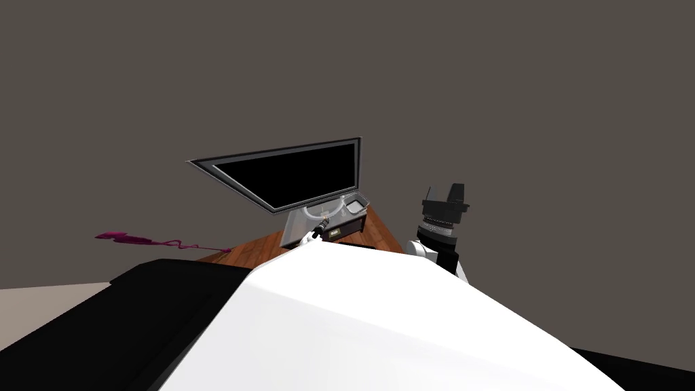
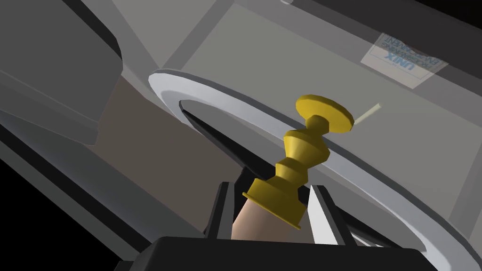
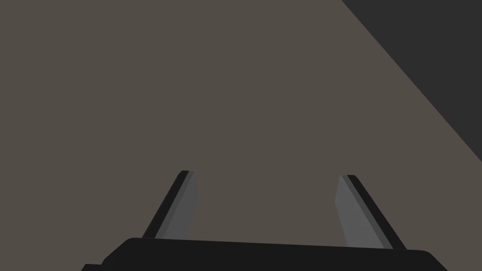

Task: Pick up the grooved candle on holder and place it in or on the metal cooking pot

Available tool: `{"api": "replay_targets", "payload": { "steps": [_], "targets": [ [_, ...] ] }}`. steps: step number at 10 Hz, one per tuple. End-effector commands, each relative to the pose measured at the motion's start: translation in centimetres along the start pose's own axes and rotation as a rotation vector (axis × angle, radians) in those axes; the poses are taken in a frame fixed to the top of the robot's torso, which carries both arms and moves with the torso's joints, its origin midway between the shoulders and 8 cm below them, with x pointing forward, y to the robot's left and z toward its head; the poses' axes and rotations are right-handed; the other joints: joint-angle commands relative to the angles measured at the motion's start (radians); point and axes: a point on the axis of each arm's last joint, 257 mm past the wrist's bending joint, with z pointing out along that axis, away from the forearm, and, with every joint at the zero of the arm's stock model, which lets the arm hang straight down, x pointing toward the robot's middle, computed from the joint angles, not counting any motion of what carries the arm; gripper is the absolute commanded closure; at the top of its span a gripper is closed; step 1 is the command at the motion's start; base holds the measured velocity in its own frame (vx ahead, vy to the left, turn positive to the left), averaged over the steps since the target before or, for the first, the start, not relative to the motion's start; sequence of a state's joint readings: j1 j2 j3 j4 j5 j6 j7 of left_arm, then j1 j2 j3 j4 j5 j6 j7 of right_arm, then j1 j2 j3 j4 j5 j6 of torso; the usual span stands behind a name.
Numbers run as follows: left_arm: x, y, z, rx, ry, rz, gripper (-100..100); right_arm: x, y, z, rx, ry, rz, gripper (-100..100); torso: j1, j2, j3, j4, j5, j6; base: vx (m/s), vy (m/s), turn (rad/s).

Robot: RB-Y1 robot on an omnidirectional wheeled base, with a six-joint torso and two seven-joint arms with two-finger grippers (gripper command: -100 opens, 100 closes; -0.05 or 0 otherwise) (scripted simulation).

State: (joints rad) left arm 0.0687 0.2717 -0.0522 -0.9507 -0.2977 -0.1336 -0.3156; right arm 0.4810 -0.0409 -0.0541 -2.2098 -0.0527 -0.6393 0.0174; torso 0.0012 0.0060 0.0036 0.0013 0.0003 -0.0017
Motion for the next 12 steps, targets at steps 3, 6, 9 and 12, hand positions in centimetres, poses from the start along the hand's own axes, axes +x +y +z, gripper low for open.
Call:
{"api": "replay_targets", "payload": {
  "steps": [3, 6, 9, 12],
  "targets": [
    [0.1, 0.5, -0.5, 0.002, -0.001, 0.016, 100, 0.0, 0.0, 0.0, 0.000, 0.000, 0.000, 0, -0.005, -0.001, -0.001, -0.001, 0.000, 0.000, -0.075, -0.093, 0.055],
    [-1.9, -0.2, -0.8, 0.047, -0.048, 0.047, 100, 0.0, 0.0, 0.0, 0.000, 0.000, 0.000, 0, -0.011, 0.004, 0.002, 0.000, -0.002, -0.001, -0.130, -0.168, 0.127],
    [-3.5, -1.1, -1.1, 0.088, -0.090, 0.076, 100, 0.0, 0.0, 0.0, 0.000, 0.000, 0.000, 0, -0.015, 0.000, 0.000, 0.001, -0.003, 0.001, -0.068, -0.183, 0.102],
    [-5.0, -2.3, -1.6, 0.135, -0.133, 0.109, 100, 0.0, 0.0, 0.0, 0.000, 0.000, 0.000, 0, -0.012, -0.002, -0.001, 0.000, -0.002, 0.001, -0.035, -0.137, 0.090]
  ]
}}
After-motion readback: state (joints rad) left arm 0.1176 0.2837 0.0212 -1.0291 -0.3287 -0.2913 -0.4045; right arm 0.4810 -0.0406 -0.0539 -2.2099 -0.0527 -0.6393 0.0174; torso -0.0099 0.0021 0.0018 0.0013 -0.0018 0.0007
